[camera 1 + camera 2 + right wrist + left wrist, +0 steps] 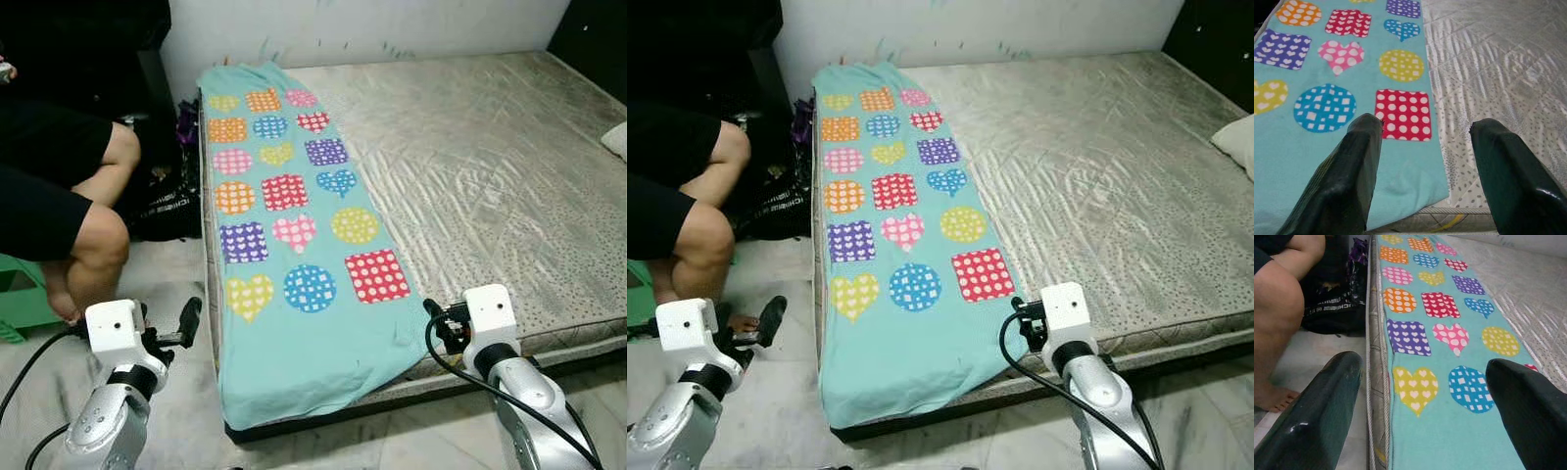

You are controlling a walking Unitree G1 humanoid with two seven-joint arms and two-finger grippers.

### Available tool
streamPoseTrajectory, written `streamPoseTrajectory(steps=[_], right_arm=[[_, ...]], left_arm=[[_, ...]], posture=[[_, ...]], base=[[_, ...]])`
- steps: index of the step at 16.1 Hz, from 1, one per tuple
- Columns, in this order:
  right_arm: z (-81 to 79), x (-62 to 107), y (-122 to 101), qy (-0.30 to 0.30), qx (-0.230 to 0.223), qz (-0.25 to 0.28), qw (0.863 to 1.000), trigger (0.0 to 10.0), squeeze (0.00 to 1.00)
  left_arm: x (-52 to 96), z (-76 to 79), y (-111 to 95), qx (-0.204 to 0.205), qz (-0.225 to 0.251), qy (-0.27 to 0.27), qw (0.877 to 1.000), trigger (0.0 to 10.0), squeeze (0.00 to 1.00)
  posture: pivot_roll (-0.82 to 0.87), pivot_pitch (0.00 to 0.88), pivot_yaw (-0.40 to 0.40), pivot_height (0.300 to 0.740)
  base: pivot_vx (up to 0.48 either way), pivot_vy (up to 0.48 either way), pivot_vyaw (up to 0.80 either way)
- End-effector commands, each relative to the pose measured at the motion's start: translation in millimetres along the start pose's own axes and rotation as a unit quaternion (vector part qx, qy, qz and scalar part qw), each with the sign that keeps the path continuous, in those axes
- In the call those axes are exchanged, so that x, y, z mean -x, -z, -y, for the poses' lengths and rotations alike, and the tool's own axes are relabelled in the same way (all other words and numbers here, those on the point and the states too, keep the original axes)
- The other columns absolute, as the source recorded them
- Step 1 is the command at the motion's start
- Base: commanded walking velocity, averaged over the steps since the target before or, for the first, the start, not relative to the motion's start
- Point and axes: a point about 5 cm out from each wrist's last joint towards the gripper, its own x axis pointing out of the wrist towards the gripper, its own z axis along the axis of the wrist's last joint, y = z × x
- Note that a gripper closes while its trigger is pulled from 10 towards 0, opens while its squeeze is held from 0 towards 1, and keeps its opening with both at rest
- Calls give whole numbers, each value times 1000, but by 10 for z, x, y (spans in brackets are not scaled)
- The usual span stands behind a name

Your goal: Clean up the room

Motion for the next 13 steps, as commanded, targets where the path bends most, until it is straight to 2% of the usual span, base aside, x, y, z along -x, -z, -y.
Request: streamPoseTrajectory(steps=[1,5,13], right_arm=[[1,25,-24,0,-5,3,1000,10000,0],[-12,18,-50,-9,-8,5,1000,10000,0],[-21,-7,-96,-17,-4,11,1000,10000,0]], left_arm=[[6,-1,-24,-2,0,1,1000,10000,0],[-12,55,-29,2,1,5,1000,10000,0],[-67,69,-74,-2,11,1,1000,10000,0]], posture=[[-69,139,-13,740],[-76,148,-16,697],[-80,151,-24,617]], base=[[0,0,0],[0,0,0],[0,0,0]])
